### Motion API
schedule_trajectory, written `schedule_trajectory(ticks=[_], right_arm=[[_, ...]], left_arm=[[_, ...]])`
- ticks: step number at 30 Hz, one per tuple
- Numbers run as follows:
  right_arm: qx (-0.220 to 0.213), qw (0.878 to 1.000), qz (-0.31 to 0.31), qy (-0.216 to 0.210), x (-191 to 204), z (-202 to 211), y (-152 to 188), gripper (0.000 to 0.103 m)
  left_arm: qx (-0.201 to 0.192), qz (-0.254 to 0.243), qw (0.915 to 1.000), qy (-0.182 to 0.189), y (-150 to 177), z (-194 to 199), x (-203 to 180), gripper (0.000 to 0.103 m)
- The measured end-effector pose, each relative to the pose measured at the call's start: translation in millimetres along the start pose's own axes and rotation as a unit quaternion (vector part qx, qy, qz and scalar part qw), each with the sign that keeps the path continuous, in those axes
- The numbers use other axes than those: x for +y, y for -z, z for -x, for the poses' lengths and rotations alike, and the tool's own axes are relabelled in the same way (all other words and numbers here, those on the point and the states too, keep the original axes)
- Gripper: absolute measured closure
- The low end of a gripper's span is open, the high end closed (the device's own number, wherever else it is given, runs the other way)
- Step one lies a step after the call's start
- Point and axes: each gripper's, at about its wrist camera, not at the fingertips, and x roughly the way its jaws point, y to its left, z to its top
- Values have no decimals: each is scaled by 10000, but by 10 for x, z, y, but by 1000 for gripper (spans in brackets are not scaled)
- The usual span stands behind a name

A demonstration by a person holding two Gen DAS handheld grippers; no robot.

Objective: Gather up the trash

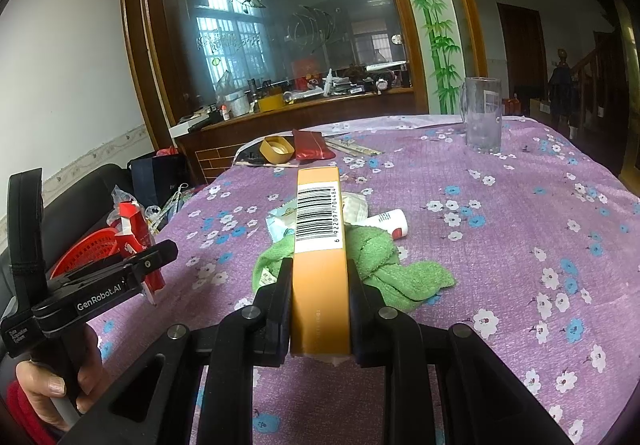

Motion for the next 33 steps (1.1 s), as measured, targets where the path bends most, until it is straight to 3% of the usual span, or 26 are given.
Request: schedule_trajectory(ticks=[17, 33], right_arm=[[163, 9998, -85, 19, -45, -18, -11, 78], [322, 9991, -124, -235, 109, 249, 62, 78]], left_arm=[[116, -159, 9996, -203, 110, 53, -106, 47], [240, -468, 9971, -543, 305, 472, -272, 47]])
